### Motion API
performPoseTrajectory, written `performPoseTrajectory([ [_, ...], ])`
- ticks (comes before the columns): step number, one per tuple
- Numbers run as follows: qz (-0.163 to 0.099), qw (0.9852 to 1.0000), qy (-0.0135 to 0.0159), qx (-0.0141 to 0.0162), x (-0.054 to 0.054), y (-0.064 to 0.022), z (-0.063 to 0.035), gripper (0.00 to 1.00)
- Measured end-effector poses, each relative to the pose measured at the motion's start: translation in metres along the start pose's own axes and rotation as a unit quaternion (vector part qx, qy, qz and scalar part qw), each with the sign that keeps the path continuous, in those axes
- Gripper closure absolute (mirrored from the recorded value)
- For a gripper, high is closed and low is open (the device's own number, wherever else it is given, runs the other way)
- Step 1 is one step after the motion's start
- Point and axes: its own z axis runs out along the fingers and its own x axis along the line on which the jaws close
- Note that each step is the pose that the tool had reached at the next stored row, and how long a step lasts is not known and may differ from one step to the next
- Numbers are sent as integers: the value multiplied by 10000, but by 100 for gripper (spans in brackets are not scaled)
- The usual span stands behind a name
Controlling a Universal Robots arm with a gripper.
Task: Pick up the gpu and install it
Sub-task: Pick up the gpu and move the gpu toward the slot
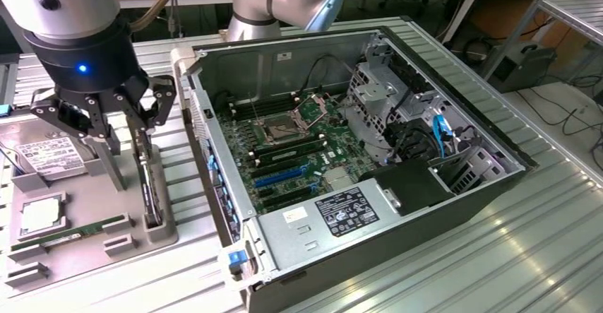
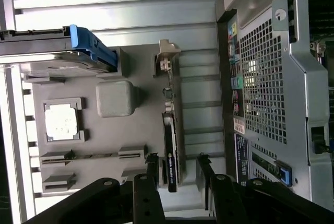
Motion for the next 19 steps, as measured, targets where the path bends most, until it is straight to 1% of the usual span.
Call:
performPoseTrajectory([
  [5,0,10000,0,0,1,-18,112,58],
  [16,-1,10000,0,0,5,-50,326,58],
  [19,-2,10000,0,0,7,-60,405,58],
])
